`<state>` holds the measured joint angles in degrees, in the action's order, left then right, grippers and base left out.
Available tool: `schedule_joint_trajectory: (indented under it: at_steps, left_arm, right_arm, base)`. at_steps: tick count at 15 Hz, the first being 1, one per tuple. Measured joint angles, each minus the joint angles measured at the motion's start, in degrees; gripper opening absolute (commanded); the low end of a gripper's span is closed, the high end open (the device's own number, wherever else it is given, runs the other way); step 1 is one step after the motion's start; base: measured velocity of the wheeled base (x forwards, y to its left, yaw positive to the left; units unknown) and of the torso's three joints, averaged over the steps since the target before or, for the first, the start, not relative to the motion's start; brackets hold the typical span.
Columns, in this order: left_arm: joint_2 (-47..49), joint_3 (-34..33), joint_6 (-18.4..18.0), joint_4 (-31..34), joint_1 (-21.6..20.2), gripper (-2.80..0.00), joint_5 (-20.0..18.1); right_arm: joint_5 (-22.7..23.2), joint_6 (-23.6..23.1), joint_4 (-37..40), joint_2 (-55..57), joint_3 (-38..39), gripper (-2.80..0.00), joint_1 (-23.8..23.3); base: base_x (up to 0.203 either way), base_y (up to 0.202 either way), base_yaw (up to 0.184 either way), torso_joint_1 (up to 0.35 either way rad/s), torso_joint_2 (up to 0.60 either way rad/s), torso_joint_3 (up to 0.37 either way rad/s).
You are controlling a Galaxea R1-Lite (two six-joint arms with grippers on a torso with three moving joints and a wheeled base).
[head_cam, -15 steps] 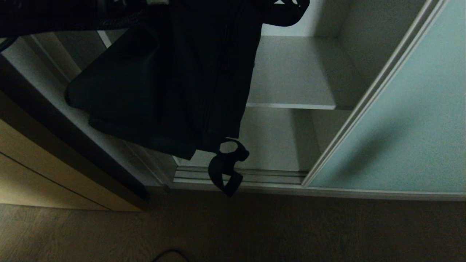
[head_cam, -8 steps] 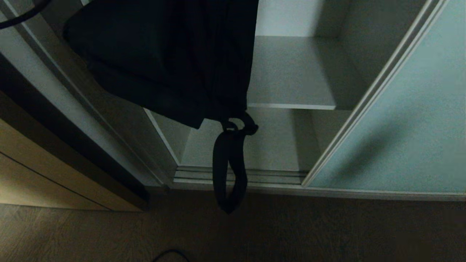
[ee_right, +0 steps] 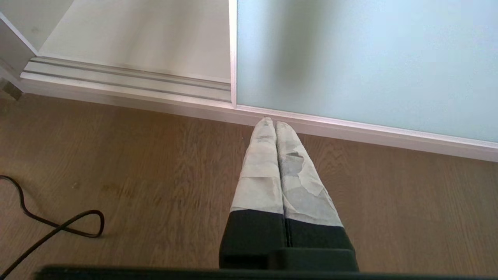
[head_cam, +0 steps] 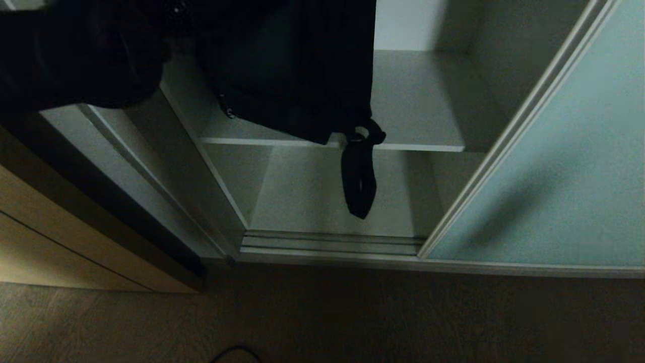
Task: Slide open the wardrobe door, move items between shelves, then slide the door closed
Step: Place the bag on the higher shelf
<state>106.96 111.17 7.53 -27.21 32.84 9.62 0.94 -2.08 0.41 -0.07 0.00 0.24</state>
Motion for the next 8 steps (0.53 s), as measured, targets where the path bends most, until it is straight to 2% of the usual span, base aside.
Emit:
schedule_joint_trajectory:
  at_steps: [4,6,8]
  left_arm:
    - [6.96,-0.02,6.32,-7.17,-6.17,-2.8,-0.59]
    - [9.57,-0.02,10.7,-7.78,-9.56,-2.8,-3.15]
    - [11.02,0.39,13.81,-8.12,-12.33,-2.8,-7.63]
  right_arm:
    - [0.0,0.02,0.02,0.0,0.0,-2.8,0.0]
    - [0.0,0.0,0.02,0.0,0.0,-2.8,0.0]
    - [0.0,0.0,0.02,0.0,0.0,-2.8,0.0]
  base:
    - [0.0,0.0,0.0,0.0,0.0,0.0]
    - [0.0,0.0,0.0,0.0,0.0,0.0]
    - [0.0,0.0,0.0,0.0,0.0,0.0]
